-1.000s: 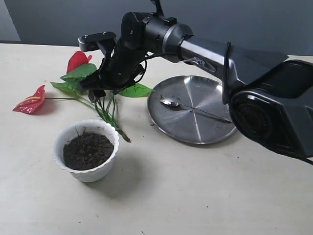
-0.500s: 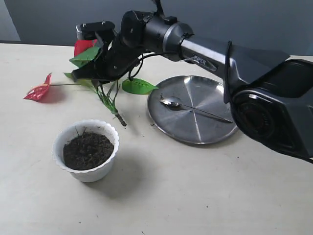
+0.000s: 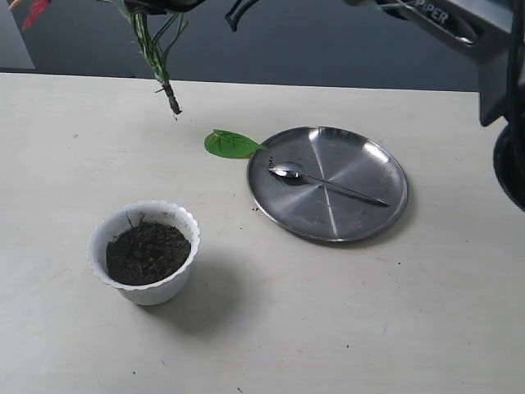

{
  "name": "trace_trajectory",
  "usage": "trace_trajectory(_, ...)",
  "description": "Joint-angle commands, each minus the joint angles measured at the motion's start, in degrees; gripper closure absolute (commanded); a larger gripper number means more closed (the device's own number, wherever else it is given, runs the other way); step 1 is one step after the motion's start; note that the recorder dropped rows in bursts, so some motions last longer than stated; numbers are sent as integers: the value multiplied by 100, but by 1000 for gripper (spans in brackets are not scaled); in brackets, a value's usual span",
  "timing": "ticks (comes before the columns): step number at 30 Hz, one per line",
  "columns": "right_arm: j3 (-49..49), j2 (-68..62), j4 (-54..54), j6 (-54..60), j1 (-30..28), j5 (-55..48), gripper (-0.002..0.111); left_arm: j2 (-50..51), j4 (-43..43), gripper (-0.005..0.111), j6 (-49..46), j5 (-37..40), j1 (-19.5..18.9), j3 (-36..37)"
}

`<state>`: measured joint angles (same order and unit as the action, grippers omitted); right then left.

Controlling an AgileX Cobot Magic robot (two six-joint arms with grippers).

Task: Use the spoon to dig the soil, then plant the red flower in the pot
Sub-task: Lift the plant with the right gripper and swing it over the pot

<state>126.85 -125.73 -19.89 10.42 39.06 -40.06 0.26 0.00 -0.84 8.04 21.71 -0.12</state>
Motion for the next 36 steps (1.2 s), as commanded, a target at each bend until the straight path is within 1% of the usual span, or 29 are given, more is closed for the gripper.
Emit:
trace_trajectory(1, -95, 364, 175, 40, -25, -530, 109, -26, 0, 106, 21, -74, 21, 12)
trace_trajectory(5, -814, 773, 167, 176, -35, -382, 109, -26, 0, 106, 21, -74, 21, 12)
trace_trajectory(8, -1731, 1322, 119, 308, -35, 210, 109, -26, 0, 106, 21, -74, 21, 12)
trace_trajectory(10, -2570, 1802, 119, 366, -35, 906, 109, -26, 0, 106, 21, -74, 21, 12)
trace_trajectory(14, -4428, 2822, -8, 444, -35, 2717, 109, -26, 0, 106, 21, -74, 21, 12)
trace_trajectory(15, -5056, 3160, -8, 471, -35, 3422, 109, -26, 0, 106, 21, -74, 21, 12)
trace_trajectory(18, -6478, 3844, -21, 313, -24, 5109, 109, -26, 0, 106, 21, -74, 21, 12)
trace_trajectory(19, -6832, 3982, -10, 33, -13, 5558, 109, -26, 0, 106, 21, -74, 21, 12)
trace_trajectory(21, -7605, 4151, 256, -1009, -13, 6677, 109, -26, 0, 106, 21, -74, 21, 12)
trace_trajectory(22, -7863, 4151, 578, -1549, -13, 7234, 109, -26, 0, 106, 21, -74, 21, 12)
trace_trajectory(23, -8128, 4072, 1164, -2266, -13, 7753, 109, -26, 0, 106, 21, -74, 21, 12)
trace_trajectory(25, -8468, 3821, 2260, -3424, -40, 8638, 109, -26, 0, 106, 21, -74, 21, 12)
trace_trajectory(26, -8541, 3623, 2627, -3890, -40, 9081, 109, -26, 0, 106, 21, -74, 21, 12)
trace_trajectory(27, -8554, 3397, 3107, -4164, -40, 9496, 109, -26, 0, 106, 21, -74, 21, 12)
trace_trajectory(28, -8544, 3206, 3342, -4299, -40, 9761, 109, -26, 0, 106, 21, -74, 21, 12)
trace_trajectory(30, -8518, 2728, 3529, -4451, -40, 10384, 109, -26, 0, 106, 21, -74, 21, 12)
trace_trajectory(32, -8507, 2254, 3456, -4742, -40, 11002, 109, -26, 0, 106, 21, -74, 21, 12)
trace_trajectory(34, -8408, 1851, 3505, -4934, -40, 11002, 109, -26, 0, 106, 21, -74, 21, 12)
trace_trajectory(36, -8212, 1592, 3907, -5137, -40, 11002, 109, -26, 0, 106, 21, -74, 21, 12)
